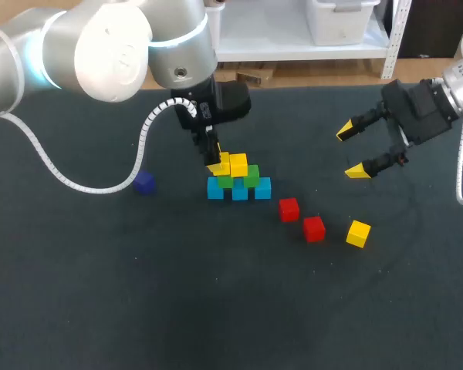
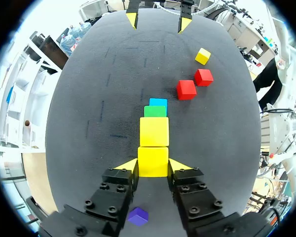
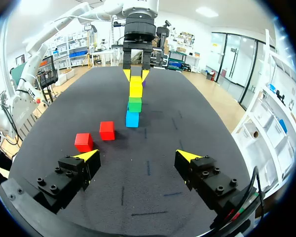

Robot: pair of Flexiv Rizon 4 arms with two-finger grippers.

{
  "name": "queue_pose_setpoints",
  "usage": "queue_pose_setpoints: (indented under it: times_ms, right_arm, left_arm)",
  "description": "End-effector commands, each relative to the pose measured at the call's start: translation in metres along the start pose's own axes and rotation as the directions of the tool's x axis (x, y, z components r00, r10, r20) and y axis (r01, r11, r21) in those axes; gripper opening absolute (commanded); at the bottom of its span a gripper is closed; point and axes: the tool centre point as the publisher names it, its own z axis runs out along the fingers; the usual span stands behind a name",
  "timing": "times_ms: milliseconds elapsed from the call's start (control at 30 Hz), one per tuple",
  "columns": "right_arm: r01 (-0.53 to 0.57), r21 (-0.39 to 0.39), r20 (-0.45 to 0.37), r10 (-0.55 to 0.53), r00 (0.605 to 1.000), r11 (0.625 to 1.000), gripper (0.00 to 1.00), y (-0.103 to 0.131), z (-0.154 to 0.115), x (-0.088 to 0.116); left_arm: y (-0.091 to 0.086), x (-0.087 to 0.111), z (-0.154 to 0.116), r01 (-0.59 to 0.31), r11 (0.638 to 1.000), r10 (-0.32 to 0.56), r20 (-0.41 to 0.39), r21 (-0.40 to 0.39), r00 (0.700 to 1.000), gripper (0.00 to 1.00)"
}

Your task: Place the blue cubes, place green cubes on the blue cubes, place the yellow cubes on the green cubes, then place the red cubes on the yellow cubes, and place purple cube on the red cubes.

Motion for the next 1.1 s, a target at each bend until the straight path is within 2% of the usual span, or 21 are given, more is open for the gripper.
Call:
queue_pose_setpoints:
  times_ms: [33,267,333,467,567,700,867,967,1100]
  right_arm:
    - [0.001,0.001,0.002,-0.001,1.0,1.0,1.0,0.0002,0.0001,0.0002]
    - [0.001,0.001,0.002,-0.001,1.0,1.0,1.0,0.0002,0.0001,0.0002]
    - [0.001,0.001,0.002,-0.001,1.0,1.0,1.0,0.0002,0.0001,0.0002]
    - [0.001,0.001,0.002,-0.001,1.0,1.0,1.0,0.0002,0.0001,0.0002]
    - [0.001,0.001,0.002,-0.001,1.0,1.0,1.0,0.0002,0.0001,0.0002]
    - [0.001,0.001,0.002,-0.001,1.0,1.0,1.0,0.0002,0.0001,0.0002]
    - [0.001,0.001,0.002,-0.001,1.0,1.0,1.0,0.0002,0.0001,0.0002]
    - [0.001,0.001,0.002,-0.001,1.0,1.0,1.0,0.0002,0.0001,0.0002]
    - [0.001,0.001,0.002,-0.001,1.0,1.0,1.0,0.0002,0.0001,0.0002]
  left_arm:
    - [0.0021,-0.0015,0.0018,-0.005,1.0,0.005,0.0,0.004,1.0,0.07]
    - [0.002,-0.002,0.0022,-0.006,1.0,0.006,0.0,0.005,1.0,0.16]
    - [0.002,-0.0019,0.0022,-0.006,1.0,0.006,-0.001,0.005,1.0,0.22]
    - [0.0019,-0.0018,0.0023,-0.006,1.0,0.006,-0.002,0.005,1.0,0.24]
    - [0.0013,-0.0019,0.003,-0.006,1.0,0.006,-0.003,0.008,1.0,0.31]
    - [0.001,-0.0025,0.0035,-0.009,1.0,0.009,-0.003,0.01,1.0,0.35]
    - [0.0008,-0.0028,0.0035,-0.007,1.0,0.007,-0.002,0.012,1.0,0.45]
    - [0.0007,-0.0028,0.0034,-0.005,1.0,0.005,-0.002,0.014,1.0,0.49]
    - [0.0006,-0.0018,0.0028,-0.002,1.0,0.002,-0.003,0.013,1.0,0.62]
